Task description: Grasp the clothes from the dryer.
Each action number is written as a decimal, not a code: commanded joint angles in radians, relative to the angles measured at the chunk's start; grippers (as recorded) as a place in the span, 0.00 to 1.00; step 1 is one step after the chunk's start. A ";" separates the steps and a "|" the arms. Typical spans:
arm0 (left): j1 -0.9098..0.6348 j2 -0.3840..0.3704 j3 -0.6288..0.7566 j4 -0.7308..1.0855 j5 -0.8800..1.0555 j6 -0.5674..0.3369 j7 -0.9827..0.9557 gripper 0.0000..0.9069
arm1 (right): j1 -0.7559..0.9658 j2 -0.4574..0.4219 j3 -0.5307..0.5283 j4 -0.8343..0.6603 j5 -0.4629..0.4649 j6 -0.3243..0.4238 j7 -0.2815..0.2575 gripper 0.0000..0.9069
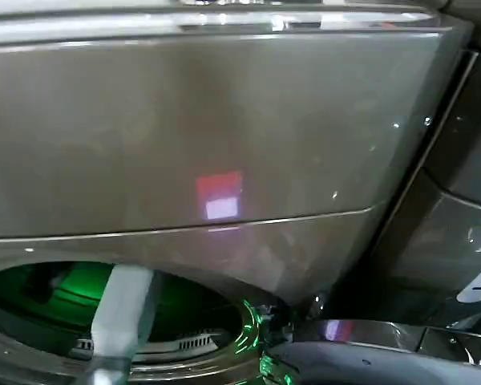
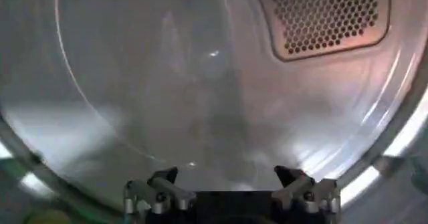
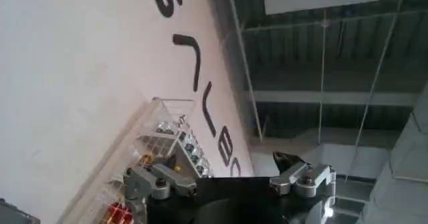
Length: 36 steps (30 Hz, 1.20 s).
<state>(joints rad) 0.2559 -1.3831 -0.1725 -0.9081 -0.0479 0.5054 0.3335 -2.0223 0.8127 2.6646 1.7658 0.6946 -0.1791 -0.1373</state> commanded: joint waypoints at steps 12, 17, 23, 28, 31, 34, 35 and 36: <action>-0.216 0.071 0.282 0.275 0.225 -0.194 0.605 1.00 | 0.006 0.014 -0.007 0.006 -0.003 0.001 -0.002 1.00; -0.239 0.111 0.354 0.286 0.271 -0.268 0.704 1.00 | 0.007 0.012 -0.010 0.010 -0.003 0.001 -0.002 1.00; -0.282 0.150 0.469 0.301 0.329 -0.324 0.796 1.00 | 0.009 0.015 -0.017 0.020 -0.003 0.000 -0.002 1.00; -0.297 0.163 0.526 0.304 0.385 -0.373 0.846 1.00 | 0.008 0.016 -0.017 0.021 -0.003 -0.001 -0.002 1.00; -0.294 0.173 0.547 0.304 0.394 -0.410 0.881 1.00 | 0.005 0.020 -0.015 0.022 -0.003 -0.002 -0.002 1.00; -0.297 0.189 0.584 0.303 0.392 -0.420 0.903 1.00 | 0.004 0.023 -0.015 0.023 -0.003 -0.002 -0.002 1.00; -0.298 0.194 0.594 0.300 0.392 -0.422 0.905 1.00 | 0.005 0.023 -0.016 0.024 -0.003 -0.002 -0.002 1.00; -0.298 0.204 0.602 0.299 0.388 -0.432 0.910 1.00 | 0.006 0.024 -0.017 0.025 -0.003 -0.003 -0.002 1.00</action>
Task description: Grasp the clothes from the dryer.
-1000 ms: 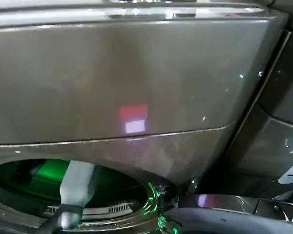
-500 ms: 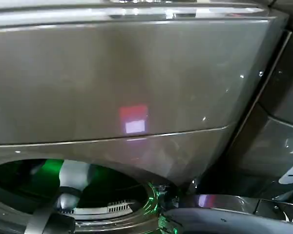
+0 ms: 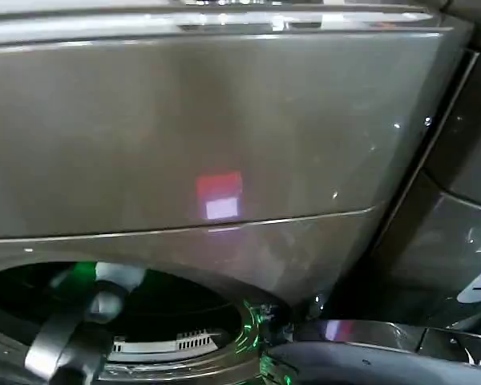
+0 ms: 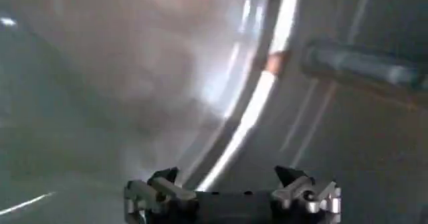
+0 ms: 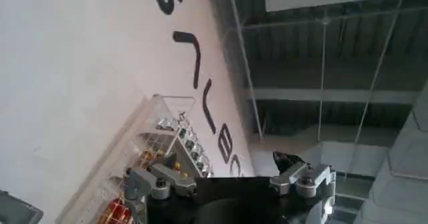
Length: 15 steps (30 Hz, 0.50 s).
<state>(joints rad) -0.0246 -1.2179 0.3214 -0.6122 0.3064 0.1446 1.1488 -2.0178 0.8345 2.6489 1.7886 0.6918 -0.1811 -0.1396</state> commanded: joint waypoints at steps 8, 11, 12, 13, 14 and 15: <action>0.017 0.065 0.136 0.014 0.050 -0.065 0.107 1.00 | 0.003 0.001 -0.002 0.000 -0.003 0.000 0.000 1.00; 0.018 0.067 0.137 0.016 0.044 -0.058 0.113 1.00 | 0.007 0.001 -0.006 0.001 -0.005 0.000 0.000 1.00; 0.015 0.066 0.137 0.018 0.036 -0.054 0.115 0.88 | 0.008 0.001 -0.007 0.000 -0.007 0.000 0.000 1.00; 0.012 0.064 0.137 0.022 0.027 -0.052 0.115 0.88 | 0.009 0.001 -0.007 -0.001 -0.008 0.000 0.000 1.00; 0.010 0.063 0.137 0.024 0.024 -0.051 0.115 0.21 | 0.009 0.002 -0.007 -0.002 -0.009 0.000 0.000 1.00; 0.008 0.061 0.137 0.026 0.019 -0.051 0.115 0.15 | 0.009 0.002 -0.007 -0.003 -0.010 0.000 0.000 1.00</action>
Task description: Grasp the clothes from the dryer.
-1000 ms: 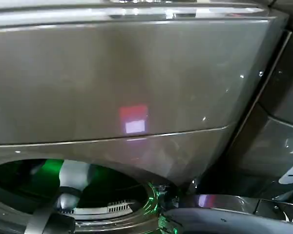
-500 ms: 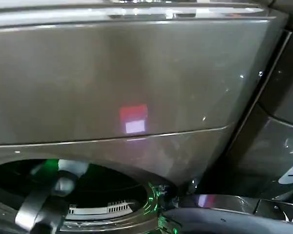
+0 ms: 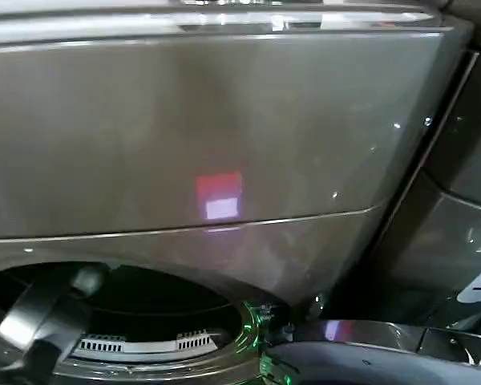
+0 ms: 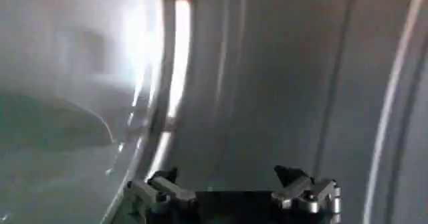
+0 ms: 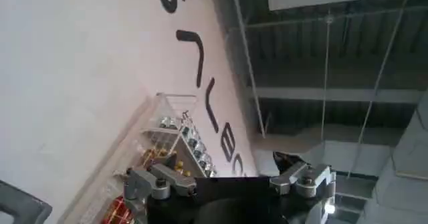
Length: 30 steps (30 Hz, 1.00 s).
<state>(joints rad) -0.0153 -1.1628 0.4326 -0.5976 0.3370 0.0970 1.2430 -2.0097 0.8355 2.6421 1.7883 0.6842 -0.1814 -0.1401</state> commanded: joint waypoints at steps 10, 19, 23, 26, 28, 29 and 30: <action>-0.024 0.002 0.041 0.011 -0.032 0.000 0.023 0.00 | -0.002 -0.001 0.002 -0.007 -0.003 0.000 0.002 1.00; -0.030 -0.004 0.049 0.011 -0.049 0.003 0.017 0.00 | -0.003 0.000 0.003 -0.009 -0.003 0.000 0.002 1.00; -0.040 -0.006 0.049 0.012 -0.086 0.013 0.012 0.00 | 0.000 -0.001 0.001 -0.007 -0.003 -0.001 0.002 1.00; -0.049 -0.007 0.054 0.012 -0.104 0.016 0.013 0.00 | 0.002 -0.001 -0.001 -0.007 -0.003 -0.001 0.003 1.00; -0.055 -0.007 0.059 0.010 -0.117 0.018 0.016 0.00 | 0.002 0.000 -0.001 -0.007 -0.004 -0.002 0.003 1.00; -0.058 -0.006 0.060 0.007 -0.127 0.020 0.020 0.00 | 0.001 -0.001 -0.001 -0.008 -0.004 -0.001 0.003 1.00; -0.060 -0.006 0.060 0.005 -0.130 0.021 0.020 0.00 | 0.001 -0.001 -0.001 -0.008 -0.004 -0.001 0.003 1.00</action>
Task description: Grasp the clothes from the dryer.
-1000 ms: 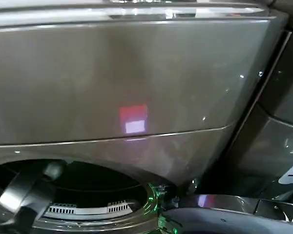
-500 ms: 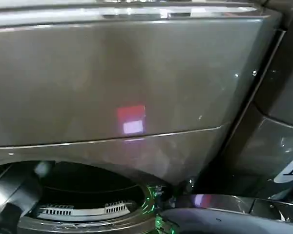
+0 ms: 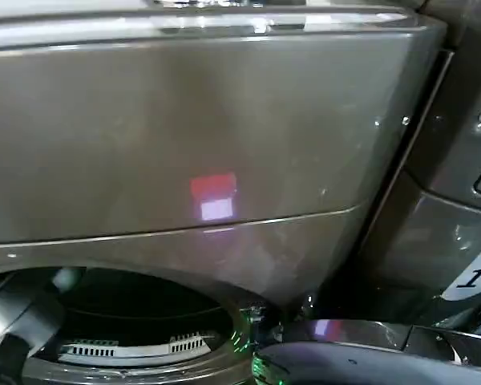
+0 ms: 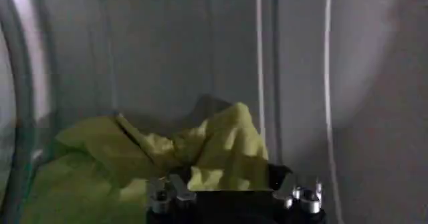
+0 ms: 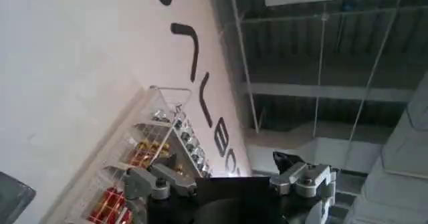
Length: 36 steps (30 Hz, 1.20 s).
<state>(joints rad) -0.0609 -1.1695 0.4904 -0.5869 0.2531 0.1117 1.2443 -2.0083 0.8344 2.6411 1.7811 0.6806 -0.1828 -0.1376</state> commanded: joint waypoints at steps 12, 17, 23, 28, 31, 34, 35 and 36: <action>-0.007 -0.007 -0.012 -0.004 -0.086 0.019 -0.042 0.00 | 0.012 0.004 -0.011 0.000 -0.005 0.000 0.000 1.00; 0.038 -0.015 -0.114 -0.026 -0.139 0.057 -0.168 0.00 | 0.017 0.005 -0.016 -0.001 -0.006 0.001 0.000 1.00; 0.127 -0.029 -0.299 -0.103 -0.163 0.070 -0.342 0.00 | 0.027 0.007 -0.029 0.005 -0.007 0.002 0.001 1.00; 0.214 -0.033 -0.414 -0.234 -0.201 0.089 -0.468 0.00 | 0.032 0.011 -0.034 0.007 -0.007 0.003 0.002 1.00; 0.270 -0.039 -0.479 -0.312 -0.218 0.120 -0.554 0.00 | 0.034 0.011 -0.037 0.010 -0.007 0.002 0.002 1.00; 0.311 -0.047 -0.543 -0.370 -0.243 0.143 -0.645 0.00 | 0.036 0.011 -0.039 0.012 -0.007 0.002 0.002 1.00; 0.330 -0.055 -0.569 -0.394 -0.259 0.148 -0.704 0.00 | 0.039 0.011 -0.042 0.012 -0.007 0.002 0.002 1.00; 0.342 -0.059 -0.582 -0.407 -0.269 0.151 -0.734 0.00 | 0.039 0.011 -0.042 0.013 -0.007 0.002 0.002 1.00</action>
<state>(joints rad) 0.1493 -1.2119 0.1087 -0.8174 0.0459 0.2210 0.7979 -1.9714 0.8455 2.6023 1.7922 0.6736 -0.1807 -0.1357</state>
